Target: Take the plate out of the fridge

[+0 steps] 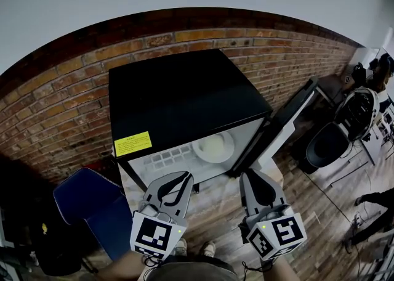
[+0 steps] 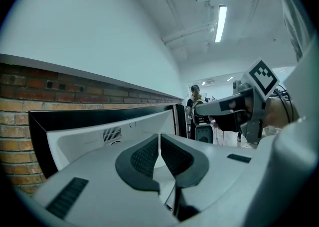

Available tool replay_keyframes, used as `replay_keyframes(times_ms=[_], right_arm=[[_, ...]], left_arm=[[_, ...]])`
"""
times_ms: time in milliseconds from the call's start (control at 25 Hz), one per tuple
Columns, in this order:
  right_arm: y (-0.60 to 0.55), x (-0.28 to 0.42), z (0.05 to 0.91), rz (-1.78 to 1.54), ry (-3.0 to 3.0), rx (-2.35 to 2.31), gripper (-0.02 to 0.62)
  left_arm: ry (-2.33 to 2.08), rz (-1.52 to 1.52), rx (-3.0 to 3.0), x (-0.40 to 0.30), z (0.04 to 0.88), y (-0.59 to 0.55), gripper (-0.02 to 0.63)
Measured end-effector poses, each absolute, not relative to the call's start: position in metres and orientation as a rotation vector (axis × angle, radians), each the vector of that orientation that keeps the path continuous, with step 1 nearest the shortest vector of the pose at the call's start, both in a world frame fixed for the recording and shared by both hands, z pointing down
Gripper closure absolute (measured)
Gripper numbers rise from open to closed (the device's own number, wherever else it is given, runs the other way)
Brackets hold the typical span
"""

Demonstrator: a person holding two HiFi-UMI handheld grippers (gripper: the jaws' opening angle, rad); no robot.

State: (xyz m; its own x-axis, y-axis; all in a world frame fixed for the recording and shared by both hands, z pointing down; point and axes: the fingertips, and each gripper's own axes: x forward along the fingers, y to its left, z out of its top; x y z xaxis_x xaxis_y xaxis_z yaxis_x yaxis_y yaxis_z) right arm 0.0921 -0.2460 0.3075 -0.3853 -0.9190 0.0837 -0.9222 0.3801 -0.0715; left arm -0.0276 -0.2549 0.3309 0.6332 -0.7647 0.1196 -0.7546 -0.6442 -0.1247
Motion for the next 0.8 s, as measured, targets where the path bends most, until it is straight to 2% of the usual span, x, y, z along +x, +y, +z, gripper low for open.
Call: replay_keyframes(times_ms=[160, 200, 280, 320, 800], right_arm=[[-0.262, 0.093, 0.309, 0.296, -2.667, 1.722, 0.557], [-0.267, 0.093, 0.31, 0.327, -2.679, 1.721, 0.537], [-0.279, 0.094, 0.314, 0.39, -2.703, 1.729, 0.452], [-0.285, 0.096, 0.318, 0.415, -2.708, 1.744, 0.435], [-0.341, 0.118, 0.403, 0.865, -2.57, 1.825, 0.407]], left_arm=[[1.316, -0.259, -2.766, -0.024, 0.334, -0.264, 0.58], [1.318, -0.263, -2.761, -0.023, 0.334, -0.267, 0.58], [1.322, -0.269, -2.756, -0.02, 0.336, -0.271, 0.58], [1.324, -0.27, -2.754, -0.019, 0.336, -0.274, 0.58], [1.356, -0.317, -2.757, -0.012, 0.359, -0.31, 0.58]])
